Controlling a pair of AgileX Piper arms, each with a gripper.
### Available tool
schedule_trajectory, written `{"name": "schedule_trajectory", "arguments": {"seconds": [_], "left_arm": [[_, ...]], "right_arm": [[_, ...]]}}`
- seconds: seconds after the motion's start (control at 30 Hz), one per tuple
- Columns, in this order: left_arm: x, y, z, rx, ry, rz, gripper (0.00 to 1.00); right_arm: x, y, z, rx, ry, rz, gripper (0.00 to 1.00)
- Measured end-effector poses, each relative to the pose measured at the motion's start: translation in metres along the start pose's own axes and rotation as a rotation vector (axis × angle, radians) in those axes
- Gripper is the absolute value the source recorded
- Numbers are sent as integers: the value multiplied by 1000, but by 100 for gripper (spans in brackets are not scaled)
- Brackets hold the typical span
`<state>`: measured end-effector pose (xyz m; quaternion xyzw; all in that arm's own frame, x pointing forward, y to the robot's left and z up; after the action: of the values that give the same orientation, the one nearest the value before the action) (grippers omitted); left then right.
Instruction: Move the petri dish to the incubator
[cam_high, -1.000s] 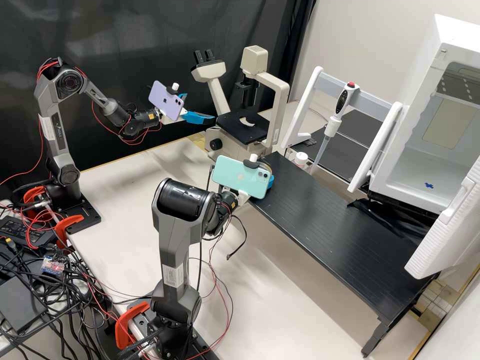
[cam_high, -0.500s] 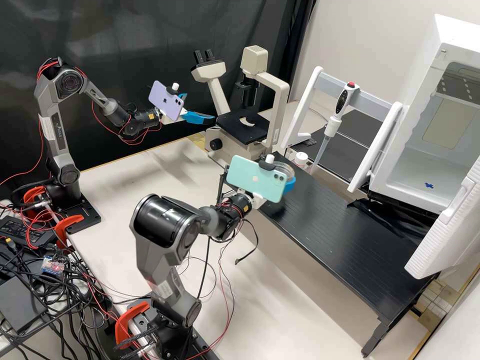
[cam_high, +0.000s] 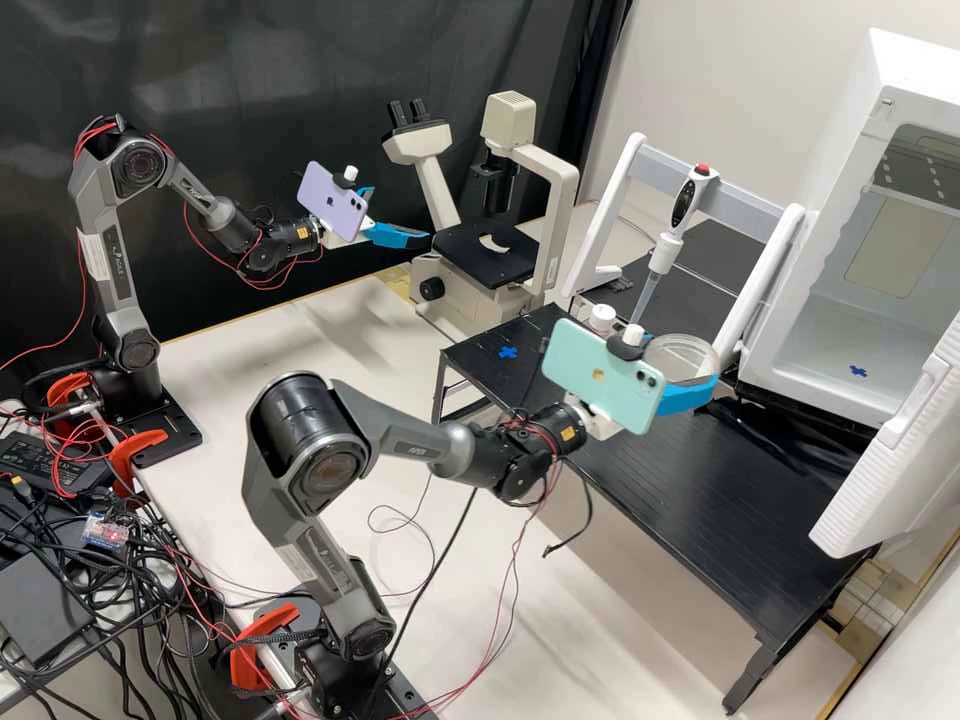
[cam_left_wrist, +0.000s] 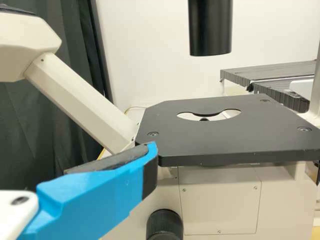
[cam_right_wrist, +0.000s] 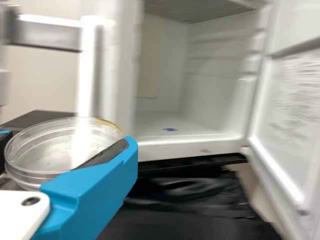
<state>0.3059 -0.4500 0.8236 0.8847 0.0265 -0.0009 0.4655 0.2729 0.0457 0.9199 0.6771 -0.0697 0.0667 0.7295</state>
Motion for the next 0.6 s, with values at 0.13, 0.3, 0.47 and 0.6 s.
{"name": "schedule_trajectory", "arguments": {"seconds": [0.13,0.3,0.47,0.6], "left_arm": [[0,0,0,0,0,0,100],[0,0,0,0,0,0,100],[0,0,0,0,0,0,100],[0,0,0,0,0,0,100]], "right_arm": [[23,16,9,1,-48,25,0],[58,39,10,-7,-68,63,0],[100,56,8,-10,-81,76,0],[135,66,13,9,-118,86,0]]}}
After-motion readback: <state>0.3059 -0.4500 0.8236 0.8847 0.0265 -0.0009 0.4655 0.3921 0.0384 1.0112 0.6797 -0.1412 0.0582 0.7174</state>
